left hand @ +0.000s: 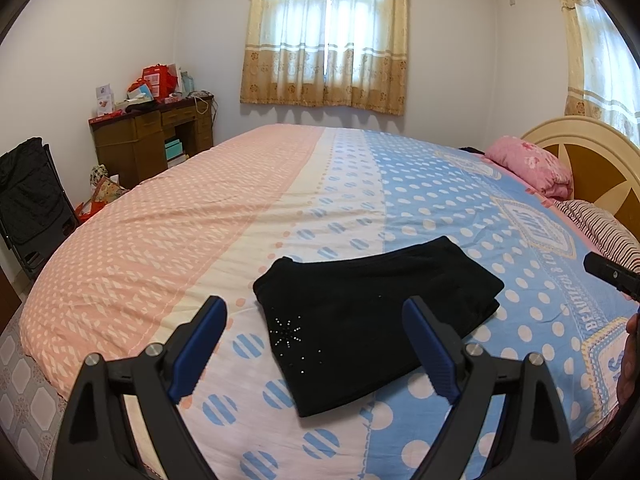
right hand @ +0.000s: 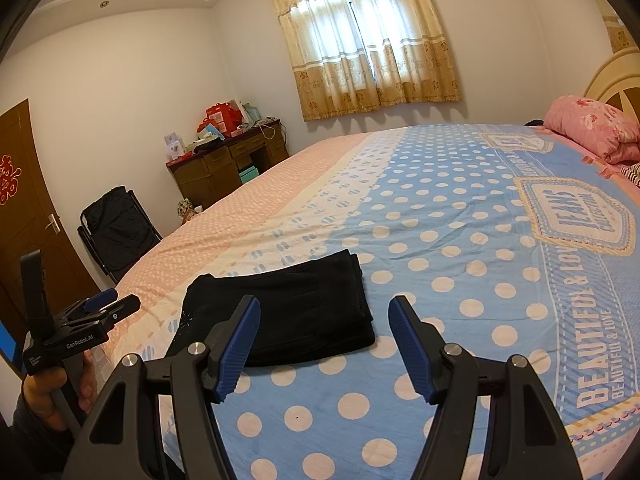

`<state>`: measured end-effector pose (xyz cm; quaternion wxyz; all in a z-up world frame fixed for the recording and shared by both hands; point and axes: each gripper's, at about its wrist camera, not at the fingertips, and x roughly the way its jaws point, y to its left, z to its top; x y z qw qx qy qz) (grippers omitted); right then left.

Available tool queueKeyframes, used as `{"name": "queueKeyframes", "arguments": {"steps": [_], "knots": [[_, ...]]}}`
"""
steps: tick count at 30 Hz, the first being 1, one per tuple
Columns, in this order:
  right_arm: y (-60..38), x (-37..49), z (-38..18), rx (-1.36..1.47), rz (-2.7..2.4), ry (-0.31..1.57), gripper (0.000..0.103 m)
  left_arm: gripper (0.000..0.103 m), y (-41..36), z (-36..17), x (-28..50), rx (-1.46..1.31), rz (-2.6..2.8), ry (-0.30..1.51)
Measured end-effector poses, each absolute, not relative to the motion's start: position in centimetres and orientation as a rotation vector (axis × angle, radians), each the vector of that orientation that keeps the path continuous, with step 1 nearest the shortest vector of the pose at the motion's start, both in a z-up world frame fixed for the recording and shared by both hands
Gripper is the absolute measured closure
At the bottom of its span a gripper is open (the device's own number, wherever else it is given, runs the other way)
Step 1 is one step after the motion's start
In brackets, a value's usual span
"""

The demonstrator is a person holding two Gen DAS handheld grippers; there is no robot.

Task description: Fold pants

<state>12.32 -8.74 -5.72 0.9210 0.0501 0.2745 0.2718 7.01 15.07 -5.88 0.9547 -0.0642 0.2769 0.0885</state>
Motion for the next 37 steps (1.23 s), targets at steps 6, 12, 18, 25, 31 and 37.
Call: {"name": "queueKeyframes", "arguments": {"steps": [6, 12, 18, 25, 31, 37], "knots": [[-8.84, 12.12, -5.48, 0.101, 0.561, 0.554, 0.035, 0.006, 14.92, -6.0, 7.06, -0.121, 0.183, 0.562], [-8.81, 12.05, -5.36, 0.097, 0.559, 0.551, 0.035, 0.003, 14.86, -5.77, 7.11, -0.111, 0.185, 0.556], [-8.8, 12.02, -5.38, 0.099, 0.56, 0.552, 0.035, 0.002, 15.14, -5.79, 7.29, -0.128, 0.187, 0.58], [-8.76, 12.01, -5.38, 0.098, 0.56, 0.552, 0.035, 0.002, 15.08, -5.83, 7.41, -0.124, 0.19, 0.587], [-8.71, 11.99, -5.42, 0.096, 0.559, 0.554, 0.035, 0.002, 15.14, -5.95, 7.12, -0.126, 0.197, 0.564], [-8.88, 11.97, -5.25, 0.093, 0.56, 0.553, 0.035, 0.002, 14.93, -5.73, 6.97, -0.116, 0.187, 0.55]]}}
